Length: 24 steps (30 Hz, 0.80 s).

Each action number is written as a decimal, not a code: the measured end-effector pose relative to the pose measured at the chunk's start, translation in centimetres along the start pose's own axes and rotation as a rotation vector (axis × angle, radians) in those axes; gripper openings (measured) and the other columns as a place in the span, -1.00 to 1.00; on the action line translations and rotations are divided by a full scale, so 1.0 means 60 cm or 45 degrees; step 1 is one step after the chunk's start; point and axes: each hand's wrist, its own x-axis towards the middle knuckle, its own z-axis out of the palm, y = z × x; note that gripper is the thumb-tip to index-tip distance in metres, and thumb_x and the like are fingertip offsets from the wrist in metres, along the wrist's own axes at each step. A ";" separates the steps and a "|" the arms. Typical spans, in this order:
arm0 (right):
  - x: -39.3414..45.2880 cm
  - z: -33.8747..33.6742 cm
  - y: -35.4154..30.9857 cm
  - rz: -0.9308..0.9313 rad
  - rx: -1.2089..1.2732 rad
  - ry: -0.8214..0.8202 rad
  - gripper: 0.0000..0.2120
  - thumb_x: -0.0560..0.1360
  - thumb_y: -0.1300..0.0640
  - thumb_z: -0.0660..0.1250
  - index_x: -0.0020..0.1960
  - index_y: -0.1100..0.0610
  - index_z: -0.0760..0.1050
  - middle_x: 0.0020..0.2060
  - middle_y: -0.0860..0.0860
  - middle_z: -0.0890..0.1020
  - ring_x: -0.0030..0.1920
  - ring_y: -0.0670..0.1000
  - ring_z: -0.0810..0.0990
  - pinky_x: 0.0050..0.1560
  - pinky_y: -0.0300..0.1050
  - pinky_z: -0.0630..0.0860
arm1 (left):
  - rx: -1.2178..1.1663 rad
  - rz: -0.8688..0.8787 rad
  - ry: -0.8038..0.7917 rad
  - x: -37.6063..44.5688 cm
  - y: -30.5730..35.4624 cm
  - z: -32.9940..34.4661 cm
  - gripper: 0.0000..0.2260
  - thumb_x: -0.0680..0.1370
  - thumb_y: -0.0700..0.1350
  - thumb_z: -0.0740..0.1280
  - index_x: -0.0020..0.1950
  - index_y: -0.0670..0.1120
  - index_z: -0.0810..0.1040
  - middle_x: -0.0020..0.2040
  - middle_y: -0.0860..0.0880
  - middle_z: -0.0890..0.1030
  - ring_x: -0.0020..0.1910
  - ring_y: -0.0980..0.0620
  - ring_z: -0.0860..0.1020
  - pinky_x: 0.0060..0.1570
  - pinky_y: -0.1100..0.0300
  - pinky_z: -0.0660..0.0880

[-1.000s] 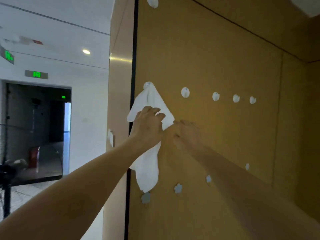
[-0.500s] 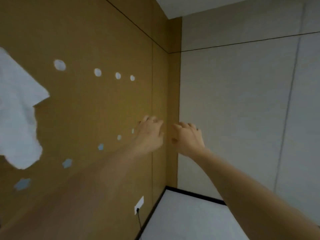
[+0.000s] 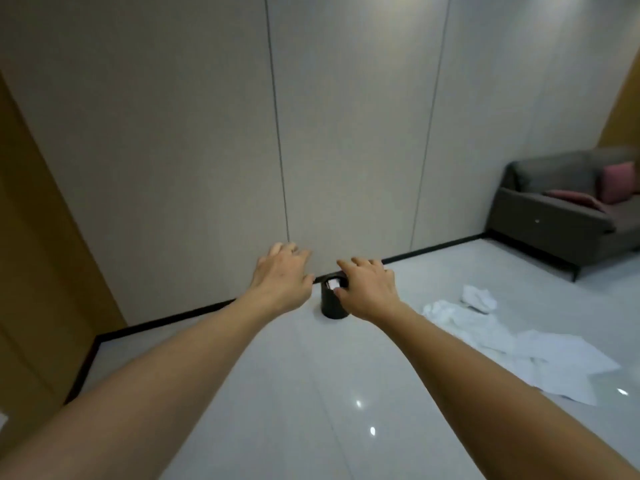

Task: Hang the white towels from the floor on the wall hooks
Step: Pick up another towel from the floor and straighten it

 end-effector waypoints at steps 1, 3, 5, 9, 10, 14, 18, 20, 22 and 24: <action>-0.010 0.003 0.055 0.074 -0.016 -0.012 -0.43 0.53 -0.13 0.28 0.50 -0.08 0.24 0.42 0.02 0.40 0.39 0.15 0.32 0.30 0.15 0.31 | -0.027 0.053 -0.042 0.018 0.046 0.032 -0.54 0.55 0.08 0.24 0.43 0.02 0.36 0.36 -0.04 0.42 0.34 -0.08 0.32 0.26 -0.03 0.35; -0.033 0.010 0.153 0.206 -0.044 -0.032 -0.43 0.53 -0.13 0.29 0.50 -0.07 0.24 0.42 0.02 0.40 0.38 0.15 0.33 0.28 0.14 0.32 | -0.072 0.172 -0.104 0.049 0.131 0.092 -0.56 0.54 0.09 0.25 0.40 0.02 0.38 0.32 -0.03 0.45 0.31 -0.08 0.34 0.23 -0.02 0.36; -0.055 0.020 0.238 0.323 -0.073 -0.059 -0.44 0.54 -0.14 0.27 0.49 -0.06 0.24 0.42 0.03 0.40 0.38 0.16 0.33 0.27 0.15 0.32 | -0.108 0.272 -0.158 0.077 0.204 0.148 -0.55 0.55 0.10 0.24 0.42 0.03 0.36 0.34 -0.03 0.44 0.33 -0.08 0.34 0.25 -0.04 0.37; -0.095 0.047 0.383 0.561 -0.103 -0.140 -0.46 0.55 -0.14 0.25 0.48 -0.05 0.26 0.40 0.03 0.42 0.36 0.17 0.33 0.26 0.15 0.31 | -0.151 0.465 -0.269 0.133 0.330 0.260 -0.53 0.57 0.13 0.23 0.45 0.03 0.31 0.41 -0.06 0.39 0.38 -0.09 0.31 0.30 -0.06 0.33; -0.102 0.057 0.416 0.617 -0.106 -0.164 -0.47 0.55 -0.13 0.25 0.48 -0.05 0.27 0.39 0.02 0.42 0.36 0.16 0.33 0.26 0.14 0.31 | -0.168 0.509 -0.290 0.148 0.358 0.289 -0.53 0.57 0.13 0.23 0.45 0.03 0.31 0.40 -0.06 0.40 0.37 -0.10 0.32 0.29 -0.05 0.33; -0.098 0.096 0.537 0.797 -0.100 -0.229 -0.52 0.54 -0.11 0.24 0.43 -0.03 0.32 0.34 0.02 0.45 0.33 0.17 0.35 0.23 0.13 0.31 | -0.219 0.651 -0.379 0.220 0.449 0.398 -0.55 0.57 0.12 0.21 0.44 0.02 0.33 0.38 -0.07 0.41 0.35 -0.11 0.33 0.26 -0.04 0.34; -0.066 0.141 0.638 0.990 -0.052 -0.296 -0.50 0.55 -0.11 0.23 0.45 -0.01 0.32 0.30 0.04 0.49 0.32 0.17 0.38 0.24 0.14 0.33 | -0.263 0.750 -0.538 0.303 0.506 0.505 -0.53 0.57 0.10 0.22 0.45 -0.02 0.33 0.38 -0.11 0.40 0.35 -0.16 0.32 0.24 -0.06 0.35; -0.052 0.167 0.680 1.085 -0.022 -0.335 -0.53 0.56 -0.11 0.24 0.42 0.01 0.35 0.27 0.06 0.50 0.30 0.17 0.39 0.22 0.13 0.34 | -0.273 0.764 -0.628 0.344 0.523 0.555 -0.53 0.56 0.09 0.22 0.45 -0.02 0.33 0.39 -0.11 0.40 0.36 -0.17 0.31 0.25 -0.05 0.34; -0.040 0.192 0.719 1.178 0.017 -0.370 -0.56 0.56 -0.09 0.24 0.40 0.04 0.37 0.27 0.07 0.50 0.29 0.17 0.40 0.22 0.13 0.34 | -0.247 0.789 -0.711 0.384 0.538 0.600 -0.52 0.56 0.09 0.22 0.46 -0.01 0.32 0.40 -0.12 0.39 0.37 -0.17 0.30 0.25 -0.06 0.33; -0.030 0.215 0.755 1.263 0.072 -0.414 -0.52 0.57 -0.09 0.24 0.44 0.03 0.34 0.28 0.07 0.49 0.31 0.17 0.39 0.24 0.12 0.34 | -0.221 0.804 -0.780 0.425 0.555 0.640 -0.51 0.57 0.10 0.22 0.47 -0.02 0.31 0.38 -0.11 0.40 0.36 -0.17 0.31 0.24 -0.06 0.34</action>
